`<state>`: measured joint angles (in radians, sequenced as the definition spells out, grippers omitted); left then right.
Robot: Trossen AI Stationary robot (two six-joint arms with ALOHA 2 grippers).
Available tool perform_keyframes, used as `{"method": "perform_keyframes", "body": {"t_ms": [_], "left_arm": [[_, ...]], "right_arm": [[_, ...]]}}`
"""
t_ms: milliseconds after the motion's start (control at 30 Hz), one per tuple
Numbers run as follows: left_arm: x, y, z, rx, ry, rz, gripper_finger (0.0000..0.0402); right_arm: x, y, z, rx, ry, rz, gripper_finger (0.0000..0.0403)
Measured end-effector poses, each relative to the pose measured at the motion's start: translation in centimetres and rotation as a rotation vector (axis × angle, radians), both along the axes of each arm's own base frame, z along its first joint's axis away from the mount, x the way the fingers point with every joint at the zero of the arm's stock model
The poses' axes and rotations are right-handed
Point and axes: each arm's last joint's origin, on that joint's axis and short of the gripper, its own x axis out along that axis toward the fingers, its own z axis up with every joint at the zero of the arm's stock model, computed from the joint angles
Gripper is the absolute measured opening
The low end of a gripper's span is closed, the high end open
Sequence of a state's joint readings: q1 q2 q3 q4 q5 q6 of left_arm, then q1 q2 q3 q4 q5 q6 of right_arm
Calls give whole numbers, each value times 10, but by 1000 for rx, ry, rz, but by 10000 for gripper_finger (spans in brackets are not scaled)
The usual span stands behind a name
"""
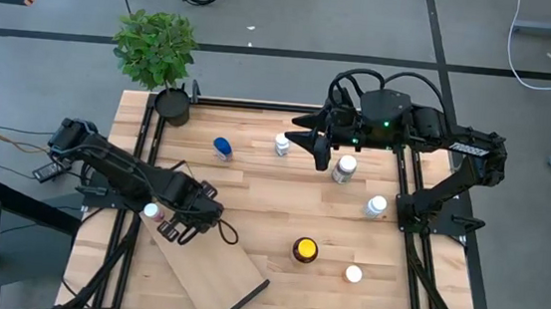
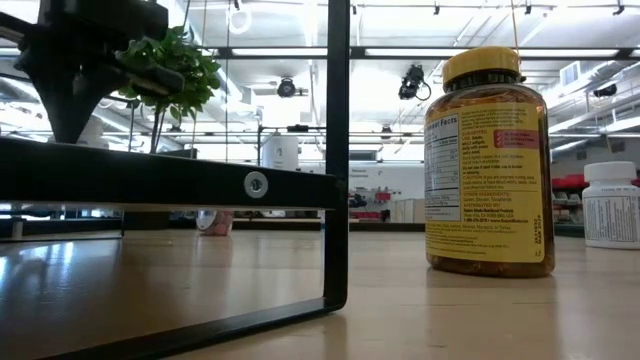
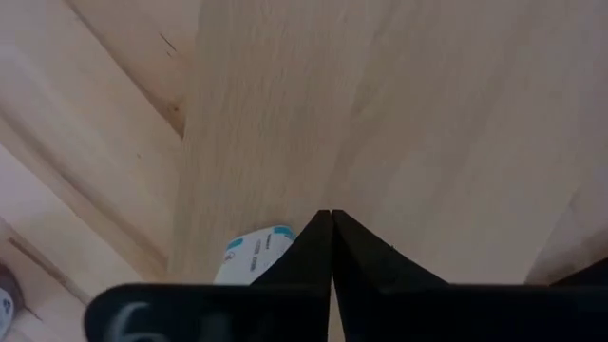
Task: Pick and place medicine bottles onto shelf by color
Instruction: Put the left white pill bottle on the shelf
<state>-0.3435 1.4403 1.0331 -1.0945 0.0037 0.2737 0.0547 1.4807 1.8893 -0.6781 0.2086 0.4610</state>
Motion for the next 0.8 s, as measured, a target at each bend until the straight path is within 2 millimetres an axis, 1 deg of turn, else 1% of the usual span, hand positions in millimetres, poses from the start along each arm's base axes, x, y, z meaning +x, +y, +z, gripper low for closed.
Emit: {"method": "perform_keyframes", "body": {"t_ms": [133, 267, 467, 667, 800], "left_arm": [[3, 0, 0, 26, -39, 3, 14], [4, 4, 0, 50, -47, 21, 4], [7, 17, 0, 55, -37, 76, 11], [10, 30, 0, 68, -34, 126, 4], [9, 38, 0, 114, -22, 154, 9]], "right_arm": [[0, 0, 0, 0, 0, 0, 239], [0, 0, 0, -1, 0, -4, 239], [0, -1, 0, 3, -2, -28, 239], [0, -1, 0, 3, -2, -28, 239], [0, -1, 0, 3, -2, -28, 239]]}}
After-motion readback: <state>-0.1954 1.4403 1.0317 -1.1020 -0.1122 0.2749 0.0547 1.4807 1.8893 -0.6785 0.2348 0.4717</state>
